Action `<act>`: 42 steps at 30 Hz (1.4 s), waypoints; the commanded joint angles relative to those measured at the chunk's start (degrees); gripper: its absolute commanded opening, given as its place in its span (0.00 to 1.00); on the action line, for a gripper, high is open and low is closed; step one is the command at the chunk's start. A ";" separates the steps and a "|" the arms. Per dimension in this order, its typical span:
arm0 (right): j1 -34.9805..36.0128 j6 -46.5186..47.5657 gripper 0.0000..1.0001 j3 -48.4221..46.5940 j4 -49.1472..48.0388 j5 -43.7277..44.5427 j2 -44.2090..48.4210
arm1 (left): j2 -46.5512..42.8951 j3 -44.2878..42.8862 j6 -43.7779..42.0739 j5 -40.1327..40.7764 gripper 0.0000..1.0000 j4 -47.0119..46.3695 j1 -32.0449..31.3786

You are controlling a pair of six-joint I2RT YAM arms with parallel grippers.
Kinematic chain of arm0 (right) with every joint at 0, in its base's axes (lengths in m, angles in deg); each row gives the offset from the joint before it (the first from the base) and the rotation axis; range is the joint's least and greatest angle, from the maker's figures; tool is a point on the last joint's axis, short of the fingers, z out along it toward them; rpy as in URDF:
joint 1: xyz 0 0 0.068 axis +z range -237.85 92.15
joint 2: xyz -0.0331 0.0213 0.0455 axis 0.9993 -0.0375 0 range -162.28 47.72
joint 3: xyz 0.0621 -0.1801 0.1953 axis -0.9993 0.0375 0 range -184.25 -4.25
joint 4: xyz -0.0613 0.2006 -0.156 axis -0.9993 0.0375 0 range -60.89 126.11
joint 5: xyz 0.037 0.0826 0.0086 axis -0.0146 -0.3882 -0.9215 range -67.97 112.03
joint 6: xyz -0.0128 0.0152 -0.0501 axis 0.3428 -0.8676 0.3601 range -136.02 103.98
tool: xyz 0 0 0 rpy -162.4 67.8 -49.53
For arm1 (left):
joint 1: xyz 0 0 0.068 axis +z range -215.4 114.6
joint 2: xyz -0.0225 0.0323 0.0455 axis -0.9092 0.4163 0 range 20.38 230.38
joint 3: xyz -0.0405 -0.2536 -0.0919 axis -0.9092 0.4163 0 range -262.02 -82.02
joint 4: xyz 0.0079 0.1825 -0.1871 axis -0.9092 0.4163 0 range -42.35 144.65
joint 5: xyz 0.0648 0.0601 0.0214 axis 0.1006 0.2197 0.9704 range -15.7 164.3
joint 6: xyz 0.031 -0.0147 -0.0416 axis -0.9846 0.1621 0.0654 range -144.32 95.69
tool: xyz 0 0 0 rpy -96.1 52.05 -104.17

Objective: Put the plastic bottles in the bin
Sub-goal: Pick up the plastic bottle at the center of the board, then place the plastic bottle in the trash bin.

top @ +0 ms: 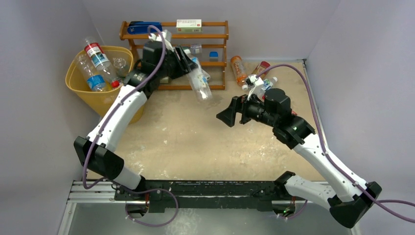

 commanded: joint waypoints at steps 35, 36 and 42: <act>0.67 -3.18 1.00 1.11 -0.04 -7.34 -5.87 | 7.34 -32.40 -26.69 21.54 0.34 18.69 49.26; 0.73 -3.22 1.00 1.05 -0.10 -7.44 -6.09 | 6.91 -30.61 -27.25 22.43 0.33 17.88 49.25; 1.25 -3.26 1.00 0.41 -0.71 -7.71 -7.77 | 3.73 -15.85 -26.59 20.57 0.33 8.42 49.13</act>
